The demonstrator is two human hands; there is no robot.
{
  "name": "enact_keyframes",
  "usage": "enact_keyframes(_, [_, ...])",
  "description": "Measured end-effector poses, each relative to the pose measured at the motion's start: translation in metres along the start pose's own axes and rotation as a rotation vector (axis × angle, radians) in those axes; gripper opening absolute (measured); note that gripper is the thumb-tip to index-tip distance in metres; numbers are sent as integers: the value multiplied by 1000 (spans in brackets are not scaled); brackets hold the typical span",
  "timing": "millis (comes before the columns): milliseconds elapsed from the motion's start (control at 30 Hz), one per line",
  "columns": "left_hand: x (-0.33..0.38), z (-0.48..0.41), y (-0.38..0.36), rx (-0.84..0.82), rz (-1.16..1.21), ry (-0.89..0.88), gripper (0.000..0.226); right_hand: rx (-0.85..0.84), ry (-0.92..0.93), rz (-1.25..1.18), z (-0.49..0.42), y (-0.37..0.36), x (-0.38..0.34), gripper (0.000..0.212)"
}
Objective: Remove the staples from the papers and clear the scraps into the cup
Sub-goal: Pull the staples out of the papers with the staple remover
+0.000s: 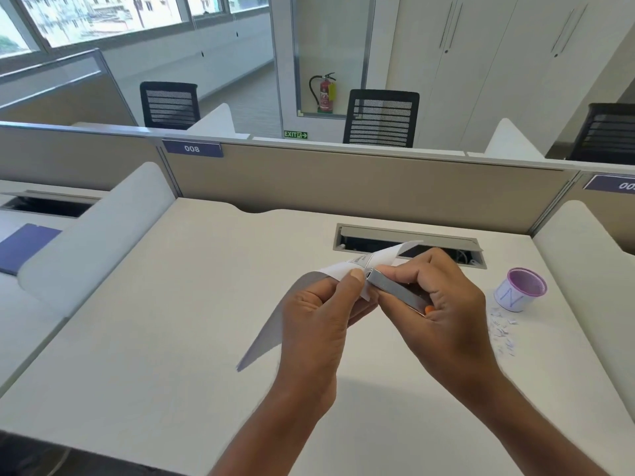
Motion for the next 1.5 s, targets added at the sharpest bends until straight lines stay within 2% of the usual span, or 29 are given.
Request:
enact_keyframes(133, [0, 0, 0, -3, -7, 23, 31, 12, 67, 7, 0, 2, -2, 20])
enact_keyframes(433, [12, 1, -2, -22, 58, -13, 34, -10, 5, -157, -6, 10, 0, 19])
enact_keyframes(700, [10, 2, -4, -44, 63, -49, 26, -17, -1, -110, -6, 11, -3, 17])
enact_keyframes(967, [9, 6, -7, -24, 34, -44, 31, -8, -22, -80, -2, 11, -5, 19])
enact_keyframes(1200, [7, 10, -9, 7, 31, -54, 29, 5, -45, -173, -1, 11, -8, 20])
enact_keyframes(1500, [6, 12, -8, 4, 16, -38, 30, 32, 42, 29, 3, 11, -13, 22])
Point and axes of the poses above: each hand's wrist, its own z-axis away from the middle knuckle, its own y-axis out of the back of the hand, x = y × z, the point moved 5 cm from there along -z, towards the middle knuckle, and after that the axes turned 15 degrees about -x, right-handed, at the moved point
